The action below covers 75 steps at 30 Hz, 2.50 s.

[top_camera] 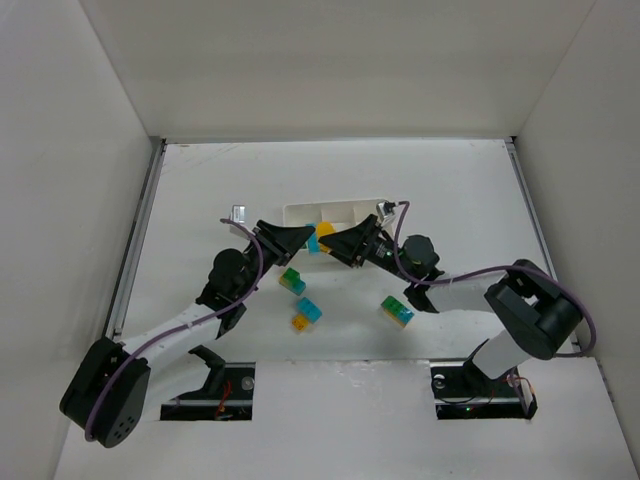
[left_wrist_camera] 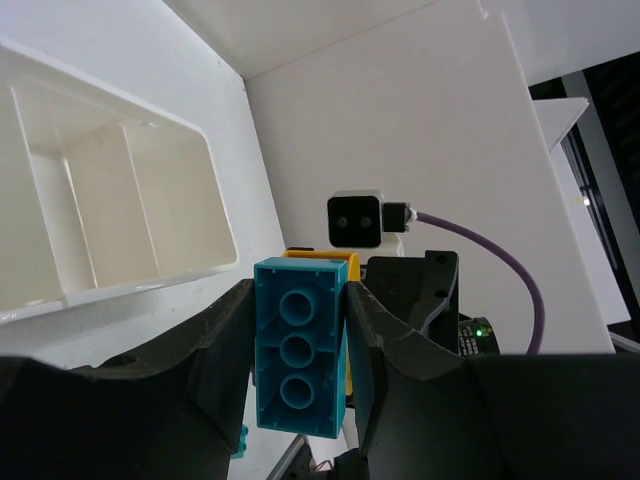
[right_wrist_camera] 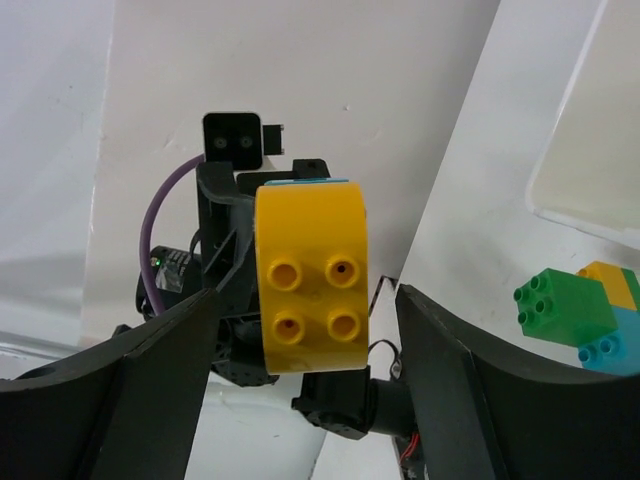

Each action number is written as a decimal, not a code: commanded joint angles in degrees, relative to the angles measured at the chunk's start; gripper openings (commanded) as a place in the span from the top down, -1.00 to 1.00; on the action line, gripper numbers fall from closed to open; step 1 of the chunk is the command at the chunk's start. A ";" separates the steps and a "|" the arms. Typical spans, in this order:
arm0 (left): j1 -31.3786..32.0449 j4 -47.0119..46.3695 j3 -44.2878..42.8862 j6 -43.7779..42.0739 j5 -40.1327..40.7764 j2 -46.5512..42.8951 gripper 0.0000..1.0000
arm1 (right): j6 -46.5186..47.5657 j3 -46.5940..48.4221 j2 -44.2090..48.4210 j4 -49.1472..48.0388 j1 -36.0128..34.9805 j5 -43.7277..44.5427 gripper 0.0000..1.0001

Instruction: Sort the legos into containers by color

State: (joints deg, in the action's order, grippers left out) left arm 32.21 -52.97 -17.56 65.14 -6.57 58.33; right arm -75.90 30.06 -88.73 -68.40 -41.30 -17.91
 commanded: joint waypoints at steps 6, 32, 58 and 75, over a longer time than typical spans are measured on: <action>-0.52 -0.82 -0.28 1.91 -3.45 -1.81 0.77 | 5.76 0.52 4.26 3.79 2.06 -0.55 -0.42; -6.50 3.14 1.22 2.53 -9.25 -1.64 0.85 | 21.29 0.95 21.92 29.42 13.56 3.57 0.53; 4.40 19.56 -20.92 -17.85 5.77 14.62 0.83 | 48.65 16.97 12.34 54.87 9.27 33.91 -0.31; 10.81 33.54 -39.29 -33.05 22.11 32.28 0.70 | 46.19 5.00 23.51 46.52 9.26 34.87 0.07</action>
State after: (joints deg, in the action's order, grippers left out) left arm 42.13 -21.26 -52.73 36.62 10.33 89.43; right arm -29.43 34.87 -66.70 -17.67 -31.59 16.19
